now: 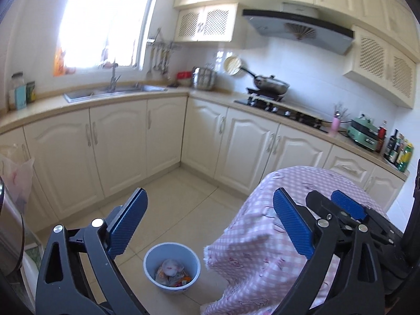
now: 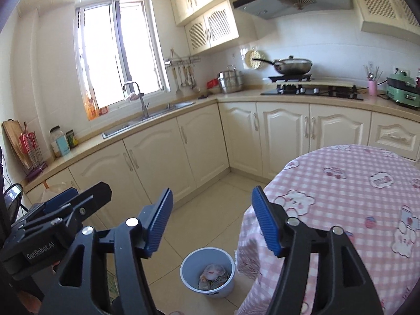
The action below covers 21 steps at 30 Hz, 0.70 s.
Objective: Collect trash
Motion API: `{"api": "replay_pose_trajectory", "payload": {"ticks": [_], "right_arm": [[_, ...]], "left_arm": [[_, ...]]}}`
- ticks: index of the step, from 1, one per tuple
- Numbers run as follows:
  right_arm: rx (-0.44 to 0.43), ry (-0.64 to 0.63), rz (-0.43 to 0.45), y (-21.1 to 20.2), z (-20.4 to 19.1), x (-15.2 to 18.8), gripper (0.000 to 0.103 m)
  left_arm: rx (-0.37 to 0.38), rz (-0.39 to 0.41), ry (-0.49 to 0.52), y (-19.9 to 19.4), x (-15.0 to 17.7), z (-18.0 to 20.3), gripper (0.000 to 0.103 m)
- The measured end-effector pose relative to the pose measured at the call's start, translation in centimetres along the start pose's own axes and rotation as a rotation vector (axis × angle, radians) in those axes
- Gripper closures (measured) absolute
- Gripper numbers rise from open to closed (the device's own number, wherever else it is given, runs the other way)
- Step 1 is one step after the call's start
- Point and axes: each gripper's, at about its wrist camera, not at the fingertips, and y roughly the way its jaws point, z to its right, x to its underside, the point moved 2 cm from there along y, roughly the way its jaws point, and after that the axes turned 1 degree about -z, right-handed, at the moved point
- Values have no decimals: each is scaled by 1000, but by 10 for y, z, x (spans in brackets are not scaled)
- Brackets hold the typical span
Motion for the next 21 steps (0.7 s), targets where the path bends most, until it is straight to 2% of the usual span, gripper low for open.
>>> {"api": "replay_pose_trajectory", "payload": {"ticks": [6,13,21], "right_arm": [[92,-35,104,-62,1,7,35],[137,-44,187,-115,6,17,29],[169,-43,247,-164,6,26,26]], "left_arm": [[34,75,61,-42,9,22,8],[42,151,86,-79,15,32,8],[70,204,129,-111,23,46,8]]}}
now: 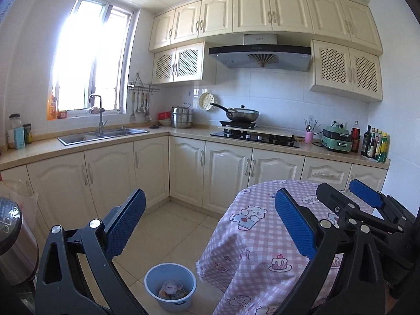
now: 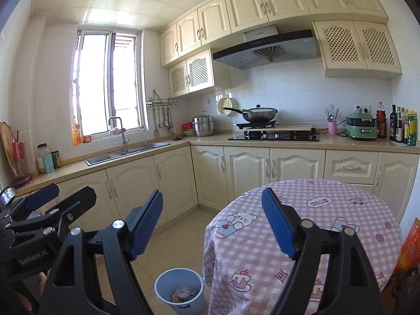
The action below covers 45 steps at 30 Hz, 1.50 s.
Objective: Collect trash
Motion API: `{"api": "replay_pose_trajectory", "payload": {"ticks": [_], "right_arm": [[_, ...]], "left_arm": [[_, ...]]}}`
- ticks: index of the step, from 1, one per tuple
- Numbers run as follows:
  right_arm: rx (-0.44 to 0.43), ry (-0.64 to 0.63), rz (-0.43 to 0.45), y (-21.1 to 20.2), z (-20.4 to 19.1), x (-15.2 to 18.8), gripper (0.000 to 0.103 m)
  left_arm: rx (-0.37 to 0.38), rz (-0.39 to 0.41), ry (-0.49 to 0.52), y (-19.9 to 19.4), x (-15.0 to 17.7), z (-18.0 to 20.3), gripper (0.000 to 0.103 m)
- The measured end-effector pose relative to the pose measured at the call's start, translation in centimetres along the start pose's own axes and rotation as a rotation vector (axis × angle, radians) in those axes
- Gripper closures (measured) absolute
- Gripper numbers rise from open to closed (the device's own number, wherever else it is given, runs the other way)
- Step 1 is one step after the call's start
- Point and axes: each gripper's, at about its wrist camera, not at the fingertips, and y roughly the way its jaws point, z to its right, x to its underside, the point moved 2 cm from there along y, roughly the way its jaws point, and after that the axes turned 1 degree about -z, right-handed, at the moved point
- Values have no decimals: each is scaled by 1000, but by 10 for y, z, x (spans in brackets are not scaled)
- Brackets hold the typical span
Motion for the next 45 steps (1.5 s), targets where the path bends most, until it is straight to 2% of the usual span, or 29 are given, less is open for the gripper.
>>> {"api": "replay_pose_trajectory", "payload": {"ticks": [4,10,45], "right_arm": [[15,-11,32,-19,-1,-6,24],[23,-22,80,-38,-2,-15,23],[38,-20,95,-45,8,-9,21]], "left_arm": [[14,38,23,-17,-4,8,8],[-6,82,38,-29,-10,11,8],[-6,67,55,-35,-6,20,8]]}}
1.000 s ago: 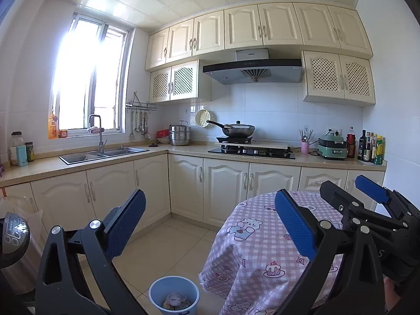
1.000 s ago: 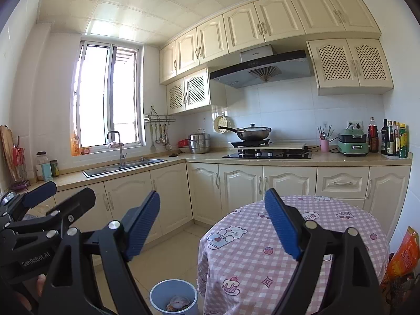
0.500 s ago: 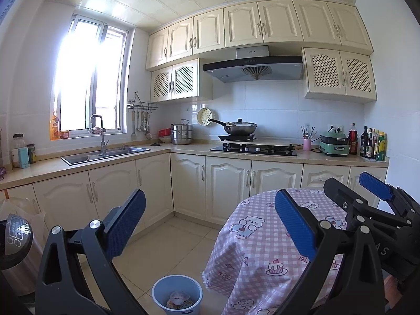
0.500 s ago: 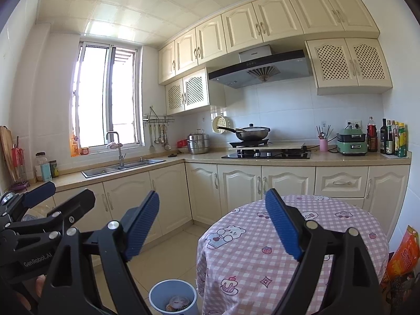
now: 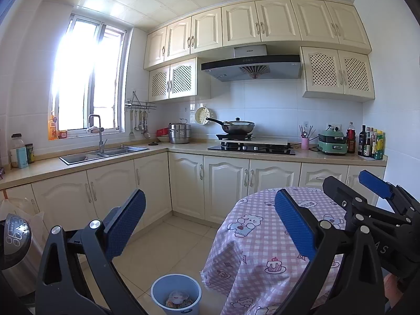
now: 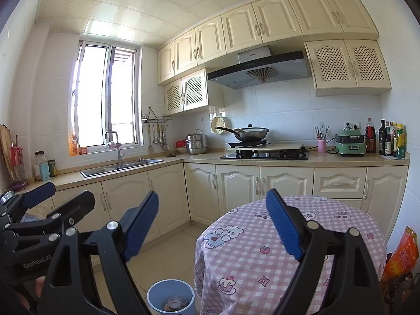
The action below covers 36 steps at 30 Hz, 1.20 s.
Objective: Collect trash
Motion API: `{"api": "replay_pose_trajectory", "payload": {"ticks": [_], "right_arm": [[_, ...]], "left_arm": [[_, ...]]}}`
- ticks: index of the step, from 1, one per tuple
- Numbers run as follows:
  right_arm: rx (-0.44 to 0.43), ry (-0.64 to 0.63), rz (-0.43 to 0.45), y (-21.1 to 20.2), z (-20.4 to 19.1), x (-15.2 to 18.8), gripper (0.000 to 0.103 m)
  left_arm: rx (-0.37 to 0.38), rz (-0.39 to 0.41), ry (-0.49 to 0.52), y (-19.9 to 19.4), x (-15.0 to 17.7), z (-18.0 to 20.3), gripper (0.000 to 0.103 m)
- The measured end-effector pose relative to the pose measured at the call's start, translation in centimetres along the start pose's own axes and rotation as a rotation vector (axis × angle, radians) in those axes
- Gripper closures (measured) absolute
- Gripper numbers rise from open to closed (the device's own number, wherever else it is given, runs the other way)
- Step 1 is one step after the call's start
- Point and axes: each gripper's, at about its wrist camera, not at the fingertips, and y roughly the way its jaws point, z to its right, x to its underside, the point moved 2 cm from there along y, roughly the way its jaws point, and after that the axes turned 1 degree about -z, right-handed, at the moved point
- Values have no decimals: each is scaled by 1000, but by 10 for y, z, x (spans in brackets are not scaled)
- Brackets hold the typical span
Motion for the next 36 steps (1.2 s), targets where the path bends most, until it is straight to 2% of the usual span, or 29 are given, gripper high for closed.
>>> {"api": "replay_pose_trajectory", "payload": {"ticks": [36], "right_arm": [[1,0,-4,0,0,2,20]], "left_arm": [[17,-5,4,1,5,-4,8]]}}
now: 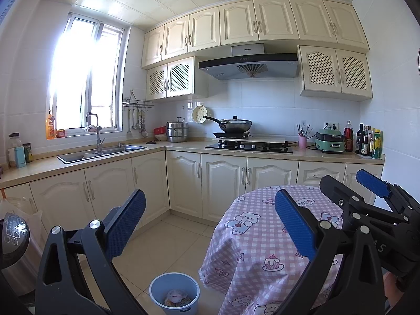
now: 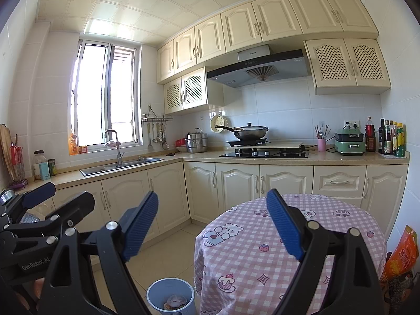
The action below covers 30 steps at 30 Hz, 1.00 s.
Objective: Collect trash
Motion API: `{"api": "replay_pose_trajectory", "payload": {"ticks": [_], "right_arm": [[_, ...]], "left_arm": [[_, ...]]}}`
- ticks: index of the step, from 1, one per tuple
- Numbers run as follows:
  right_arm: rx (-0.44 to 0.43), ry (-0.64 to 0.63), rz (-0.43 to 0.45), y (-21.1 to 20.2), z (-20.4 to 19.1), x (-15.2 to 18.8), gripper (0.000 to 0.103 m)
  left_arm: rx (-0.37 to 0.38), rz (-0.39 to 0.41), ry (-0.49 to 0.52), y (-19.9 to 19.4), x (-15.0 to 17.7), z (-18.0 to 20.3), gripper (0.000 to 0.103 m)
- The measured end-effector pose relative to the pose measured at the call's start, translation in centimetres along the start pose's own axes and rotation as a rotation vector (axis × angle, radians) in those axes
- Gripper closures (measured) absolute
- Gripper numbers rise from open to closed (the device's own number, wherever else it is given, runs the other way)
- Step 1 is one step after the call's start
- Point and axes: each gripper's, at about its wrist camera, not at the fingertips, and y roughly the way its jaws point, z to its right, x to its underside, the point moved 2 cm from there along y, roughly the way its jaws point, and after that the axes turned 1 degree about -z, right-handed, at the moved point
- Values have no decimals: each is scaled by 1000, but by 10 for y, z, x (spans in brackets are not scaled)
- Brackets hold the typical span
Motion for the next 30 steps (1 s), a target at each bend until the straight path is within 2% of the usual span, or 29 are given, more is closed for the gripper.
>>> {"api": "replay_pose_trajectory", "payload": {"ticks": [30], "right_arm": [[3,-2,-3,2,-1,2,20]], "left_arm": [[7,-4,-1,0,2,-4,8]]}}
